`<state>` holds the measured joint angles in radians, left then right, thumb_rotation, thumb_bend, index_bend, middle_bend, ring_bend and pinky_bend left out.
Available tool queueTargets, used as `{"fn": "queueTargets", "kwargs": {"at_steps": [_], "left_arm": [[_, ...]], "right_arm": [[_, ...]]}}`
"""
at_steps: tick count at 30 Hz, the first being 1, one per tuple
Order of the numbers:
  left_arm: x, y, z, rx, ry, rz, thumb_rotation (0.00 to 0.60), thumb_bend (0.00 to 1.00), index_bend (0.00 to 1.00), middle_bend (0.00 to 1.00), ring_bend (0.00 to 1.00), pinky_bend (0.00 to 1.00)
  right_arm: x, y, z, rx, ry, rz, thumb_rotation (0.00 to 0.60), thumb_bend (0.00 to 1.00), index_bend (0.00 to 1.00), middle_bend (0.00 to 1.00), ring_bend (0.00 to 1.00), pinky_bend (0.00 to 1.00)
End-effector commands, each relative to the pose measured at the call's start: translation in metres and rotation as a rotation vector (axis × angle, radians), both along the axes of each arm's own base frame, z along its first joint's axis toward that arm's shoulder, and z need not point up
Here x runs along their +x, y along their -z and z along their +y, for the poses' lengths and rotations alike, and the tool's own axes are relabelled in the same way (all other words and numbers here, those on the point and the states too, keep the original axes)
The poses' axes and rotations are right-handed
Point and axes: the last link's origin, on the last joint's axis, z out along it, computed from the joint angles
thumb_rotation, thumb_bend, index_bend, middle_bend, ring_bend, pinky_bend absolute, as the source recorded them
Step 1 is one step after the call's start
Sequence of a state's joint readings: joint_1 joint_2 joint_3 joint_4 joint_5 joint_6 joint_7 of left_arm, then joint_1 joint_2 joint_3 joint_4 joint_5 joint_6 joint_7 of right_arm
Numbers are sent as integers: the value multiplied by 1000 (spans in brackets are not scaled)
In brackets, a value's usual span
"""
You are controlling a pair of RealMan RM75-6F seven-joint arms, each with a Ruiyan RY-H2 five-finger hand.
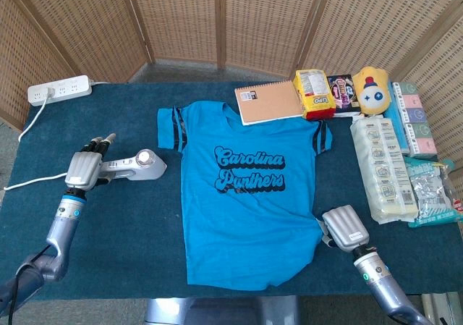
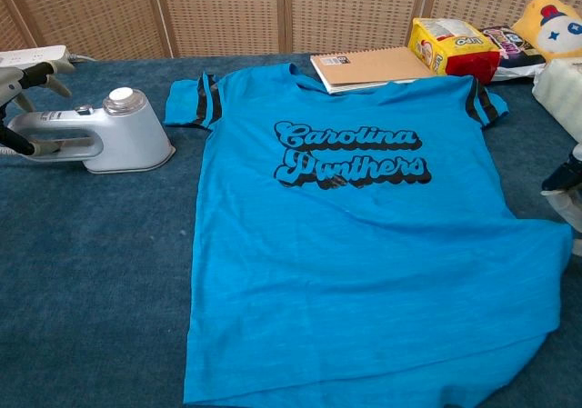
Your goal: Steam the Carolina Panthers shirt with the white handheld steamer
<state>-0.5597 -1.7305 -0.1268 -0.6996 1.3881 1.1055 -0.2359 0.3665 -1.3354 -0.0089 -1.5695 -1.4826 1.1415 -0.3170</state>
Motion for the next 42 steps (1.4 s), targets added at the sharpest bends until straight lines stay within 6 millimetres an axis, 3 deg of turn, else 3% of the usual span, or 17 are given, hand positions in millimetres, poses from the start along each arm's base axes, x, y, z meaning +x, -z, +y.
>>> {"fn": "queueTargets", "kwargs": {"at_steps": [1,10,18,21,26,29,42], "left_arm": [[3,-2,-4,-5,12,1,567,239,0,194,114,276],[18,-5,-16,-31,45,-54,567,238,0,194,112,274],[31,-10,-24,-28,77,-87,565,237,0,194,110,272],[35,-13,-28,-16,88,-110,569,237,0,193,110,272],[40,-20,-39,-5,95,-149,566,236,0,193,107,272],[40,-25,-47,0,83,-167,566,235,0,194,103,272],[32,-58,-86,42,4,-189,565,235,0,193,94,266]], "right_arm": [[0,0,0,0,0,0,600,319,719,671,658,695],[-2,-1,2,-1,3,7,600,318,714,667,652,682],[-9,-6,7,11,20,47,600,317,604,600,589,626],[-12,-10,10,24,36,65,600,319,542,541,519,569],[-20,-16,18,79,95,110,600,333,308,365,325,371],[-21,-18,20,84,111,112,600,335,225,311,274,317],[-27,-43,24,16,125,98,600,338,173,271,239,288]]}}
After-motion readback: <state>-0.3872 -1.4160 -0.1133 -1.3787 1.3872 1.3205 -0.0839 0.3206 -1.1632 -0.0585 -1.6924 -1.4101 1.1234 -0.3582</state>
